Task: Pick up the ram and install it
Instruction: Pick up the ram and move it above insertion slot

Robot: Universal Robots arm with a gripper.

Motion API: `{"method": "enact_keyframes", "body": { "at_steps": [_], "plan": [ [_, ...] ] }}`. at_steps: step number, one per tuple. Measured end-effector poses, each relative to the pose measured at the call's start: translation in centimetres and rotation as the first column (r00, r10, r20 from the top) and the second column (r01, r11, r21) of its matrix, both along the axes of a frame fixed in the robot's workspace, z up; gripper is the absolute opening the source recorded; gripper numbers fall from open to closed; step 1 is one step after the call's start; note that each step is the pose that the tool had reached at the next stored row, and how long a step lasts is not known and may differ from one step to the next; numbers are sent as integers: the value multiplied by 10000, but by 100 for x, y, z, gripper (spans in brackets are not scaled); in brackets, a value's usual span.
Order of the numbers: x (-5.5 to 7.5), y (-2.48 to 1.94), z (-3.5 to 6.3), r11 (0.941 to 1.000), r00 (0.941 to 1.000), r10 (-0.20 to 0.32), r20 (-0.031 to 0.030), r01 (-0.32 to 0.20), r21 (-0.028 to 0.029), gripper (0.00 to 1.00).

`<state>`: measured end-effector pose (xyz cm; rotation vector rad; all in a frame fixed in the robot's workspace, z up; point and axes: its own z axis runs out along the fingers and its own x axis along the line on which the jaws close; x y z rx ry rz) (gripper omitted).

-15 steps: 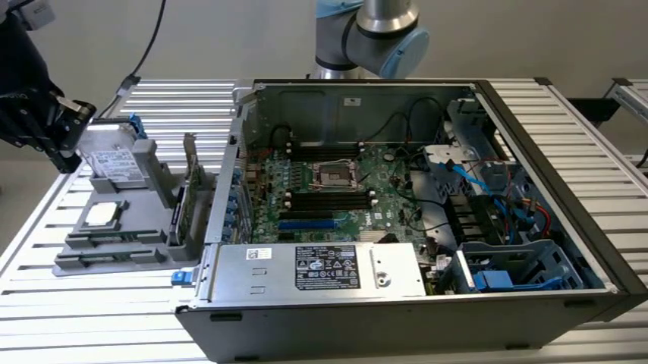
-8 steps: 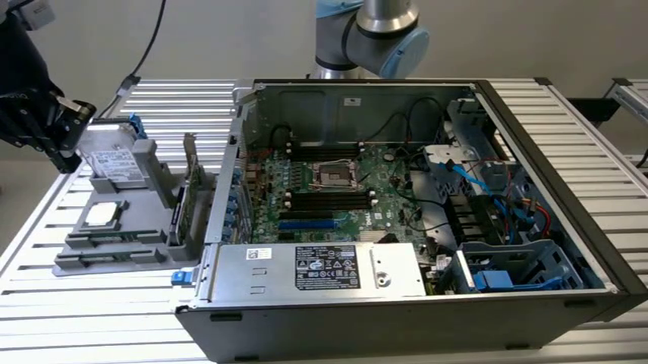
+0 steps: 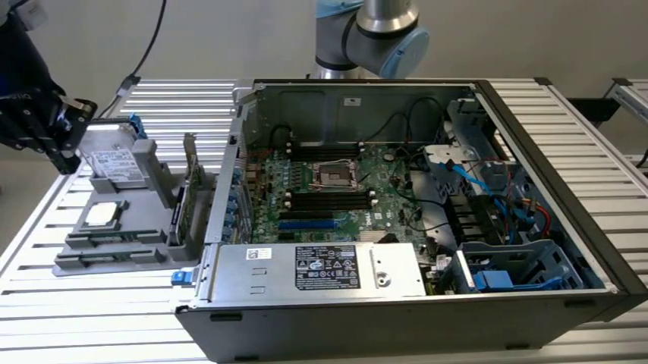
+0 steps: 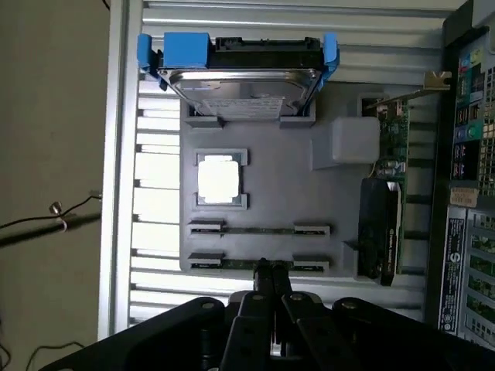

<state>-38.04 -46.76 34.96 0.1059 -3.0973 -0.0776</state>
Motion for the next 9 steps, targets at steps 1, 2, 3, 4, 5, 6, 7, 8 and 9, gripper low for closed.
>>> {"method": "enact_keyframes", "body": {
  "at_steps": [1, 2, 3, 4, 5, 6, 7, 8, 9],
  "plan": [
    [0, 0, -3, 9998, 9998, 190, 1, -190, 4, 10],
    [0, 0, -7, 9993, 9993, 381, 3, -381, 12, 10],
    [0, 0, -10, 9984, 9984, 561, 5, -561, 21, 10],
    [0, 0, -14, 9972, 9973, 741, 7, -741, 32, 10],
    [0, 0, -19, 9956, 9956, 941, 9, -941, 45, 10],
    [0, 0, -22, 9938, 9938, 1114, 11, -1114, 57, 10],
    [0, 0, -26, 9914, 9915, 1305, 12, -1305, 70, 10],
    [0, 0, -31, 9889, 9890, 1481, 16, -1482, 86, 10],
    [0, 0, -35, 9862, 9862, 1655, 19, -1655, 100, 10]
  ]
}}
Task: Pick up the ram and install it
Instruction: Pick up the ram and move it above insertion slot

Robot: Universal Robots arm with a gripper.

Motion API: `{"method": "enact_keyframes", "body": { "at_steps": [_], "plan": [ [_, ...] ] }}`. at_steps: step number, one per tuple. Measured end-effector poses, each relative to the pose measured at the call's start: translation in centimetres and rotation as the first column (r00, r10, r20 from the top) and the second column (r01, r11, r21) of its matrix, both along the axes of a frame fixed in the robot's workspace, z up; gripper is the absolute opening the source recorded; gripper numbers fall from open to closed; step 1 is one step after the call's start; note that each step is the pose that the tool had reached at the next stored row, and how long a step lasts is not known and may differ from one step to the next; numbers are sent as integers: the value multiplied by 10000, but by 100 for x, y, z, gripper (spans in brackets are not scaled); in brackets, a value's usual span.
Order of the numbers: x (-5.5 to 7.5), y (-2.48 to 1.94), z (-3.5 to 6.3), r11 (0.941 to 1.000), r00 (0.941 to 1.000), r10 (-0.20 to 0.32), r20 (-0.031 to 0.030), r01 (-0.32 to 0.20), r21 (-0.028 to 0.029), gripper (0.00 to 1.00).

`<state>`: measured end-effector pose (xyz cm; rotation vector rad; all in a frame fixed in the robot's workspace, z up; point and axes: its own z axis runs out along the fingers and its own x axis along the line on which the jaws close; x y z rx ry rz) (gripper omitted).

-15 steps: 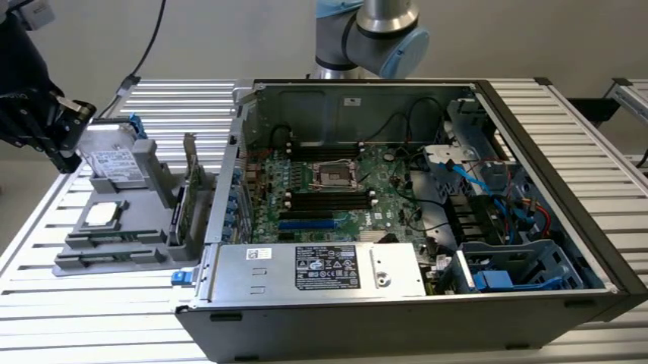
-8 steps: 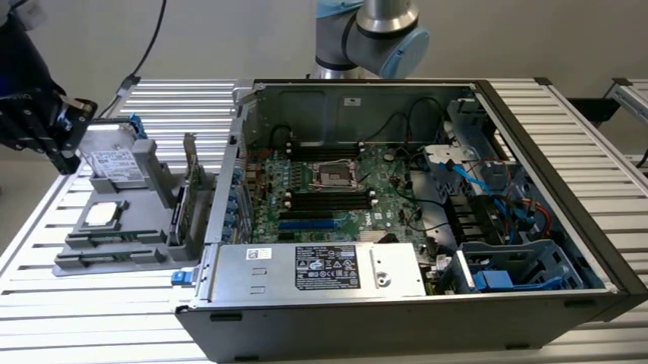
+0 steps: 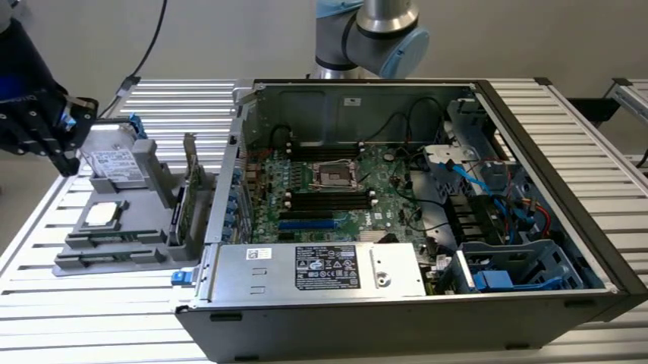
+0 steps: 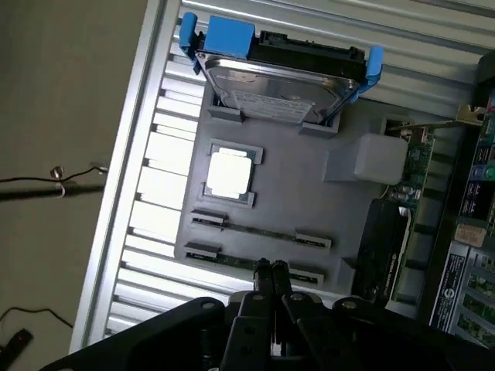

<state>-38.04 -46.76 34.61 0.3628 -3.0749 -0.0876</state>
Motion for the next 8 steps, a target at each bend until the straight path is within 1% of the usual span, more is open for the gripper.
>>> {"method": "enact_keyframes", "body": {
  "at_steps": [2, 4, 6, 8],
  "plan": [
    [0, 0, -8, 9993, 9993, 365, 1, -365, 30, 10],
    [0, 0, -18, 9973, 9973, 734, 3, -734, 54, 10],
    [0, 0, -29, 9939, 9940, 1098, 3, -1098, 60, 10],
    [0, 0, -42, 9893, 9893, 1456, 4, -1456, 60, 10]
  ]
}}
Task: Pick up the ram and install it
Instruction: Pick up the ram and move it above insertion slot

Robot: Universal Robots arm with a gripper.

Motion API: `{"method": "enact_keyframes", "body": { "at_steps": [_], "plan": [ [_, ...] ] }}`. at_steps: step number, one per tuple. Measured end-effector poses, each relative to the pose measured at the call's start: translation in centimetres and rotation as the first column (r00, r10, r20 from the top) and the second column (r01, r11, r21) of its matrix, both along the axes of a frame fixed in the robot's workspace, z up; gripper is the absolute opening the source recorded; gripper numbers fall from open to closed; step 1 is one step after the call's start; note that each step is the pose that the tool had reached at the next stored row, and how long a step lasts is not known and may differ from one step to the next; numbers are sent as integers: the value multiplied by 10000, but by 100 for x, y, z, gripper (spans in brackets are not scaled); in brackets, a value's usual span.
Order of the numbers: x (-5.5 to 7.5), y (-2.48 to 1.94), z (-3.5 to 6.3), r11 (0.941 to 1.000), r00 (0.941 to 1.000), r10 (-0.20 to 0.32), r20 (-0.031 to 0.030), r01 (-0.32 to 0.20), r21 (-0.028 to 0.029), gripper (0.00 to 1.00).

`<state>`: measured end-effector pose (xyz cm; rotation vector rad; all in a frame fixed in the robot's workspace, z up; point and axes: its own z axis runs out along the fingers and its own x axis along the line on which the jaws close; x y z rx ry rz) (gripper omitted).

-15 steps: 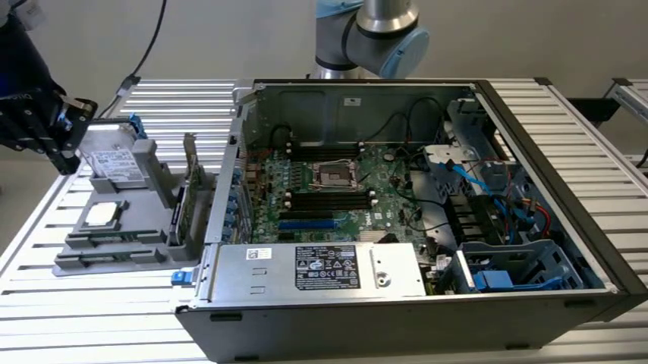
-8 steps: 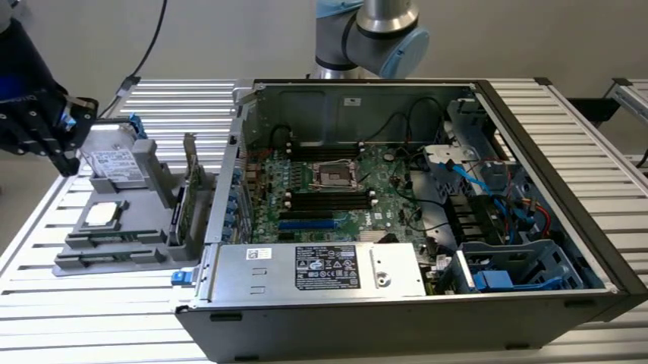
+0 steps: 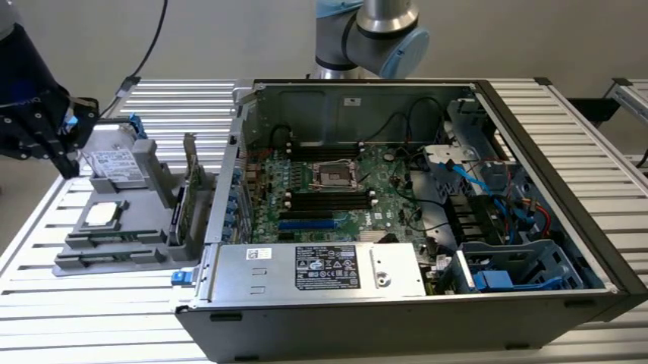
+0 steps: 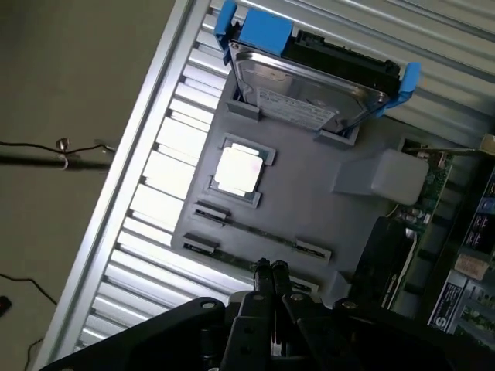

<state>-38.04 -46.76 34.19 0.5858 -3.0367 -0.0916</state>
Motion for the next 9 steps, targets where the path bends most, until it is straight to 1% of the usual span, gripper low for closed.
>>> {"method": "enact_keyframes", "body": {
  "at_steps": [3, 5, 9],
  "plan": [
    [0, 0, -21, 9985, 9985, 549, 1, -549, 0, 10],
    [0, 0, -36, 9958, 9958, 913, 0, -913, 0, 10],
    [0, 0, -66, 9867, 9867, 1628, 0, -1628, 0, 10]
  ]
}}
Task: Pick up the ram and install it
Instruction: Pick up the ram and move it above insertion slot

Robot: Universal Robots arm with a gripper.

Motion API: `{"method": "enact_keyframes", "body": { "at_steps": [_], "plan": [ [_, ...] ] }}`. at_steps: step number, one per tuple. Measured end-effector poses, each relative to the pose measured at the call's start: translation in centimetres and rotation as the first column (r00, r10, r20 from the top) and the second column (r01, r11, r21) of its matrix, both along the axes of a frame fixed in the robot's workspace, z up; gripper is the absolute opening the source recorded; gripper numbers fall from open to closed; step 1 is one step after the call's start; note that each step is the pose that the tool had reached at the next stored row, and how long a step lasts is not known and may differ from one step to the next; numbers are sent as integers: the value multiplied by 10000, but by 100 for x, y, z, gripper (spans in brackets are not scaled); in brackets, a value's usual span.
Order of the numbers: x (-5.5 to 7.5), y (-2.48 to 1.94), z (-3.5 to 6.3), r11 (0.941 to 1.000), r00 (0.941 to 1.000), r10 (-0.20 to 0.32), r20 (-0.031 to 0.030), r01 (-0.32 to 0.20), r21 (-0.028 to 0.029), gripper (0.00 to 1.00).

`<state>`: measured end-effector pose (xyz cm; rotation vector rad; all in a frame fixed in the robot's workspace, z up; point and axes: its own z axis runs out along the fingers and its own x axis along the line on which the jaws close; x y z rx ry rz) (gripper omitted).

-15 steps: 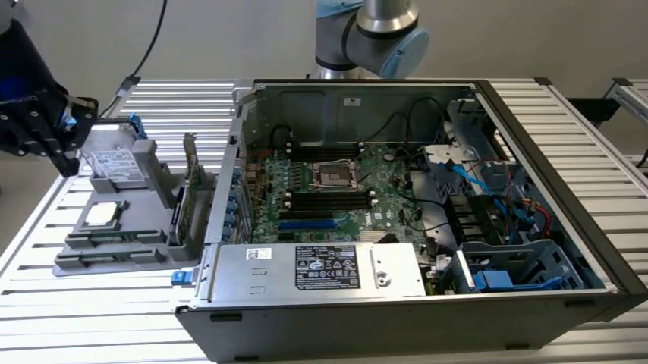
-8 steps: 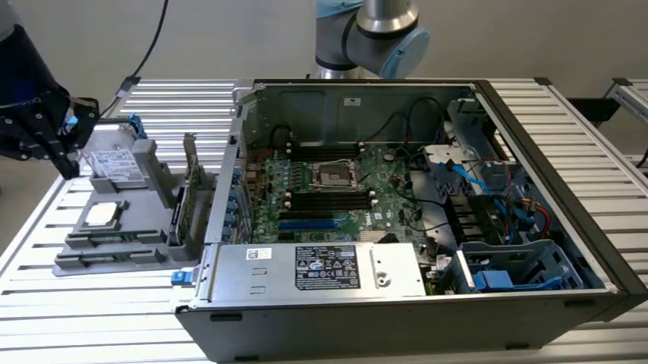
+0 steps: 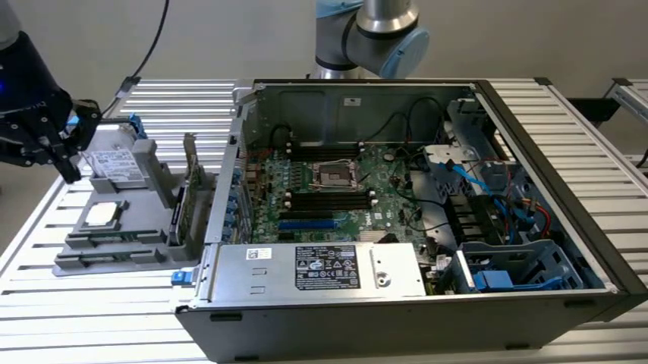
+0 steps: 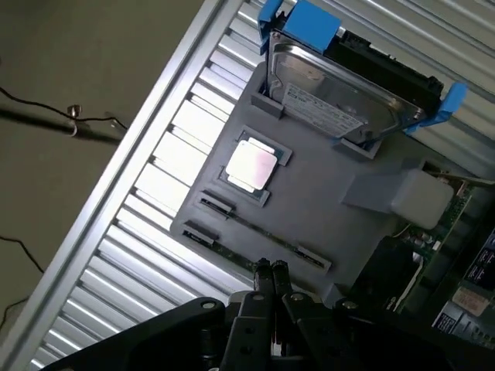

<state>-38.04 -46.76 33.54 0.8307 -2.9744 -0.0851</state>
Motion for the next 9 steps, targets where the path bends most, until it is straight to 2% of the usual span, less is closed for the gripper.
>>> {"method": "enact_keyframes", "body": {
  "at_steps": [4, 9],
  "plan": [
    [0, 0, -32, 9973, 9973, 729, 1, -729, 0, 10],
    [0, 0, -76, 9865, 9865, 1638, 1, -1638, 0, 10]
  ]
}}
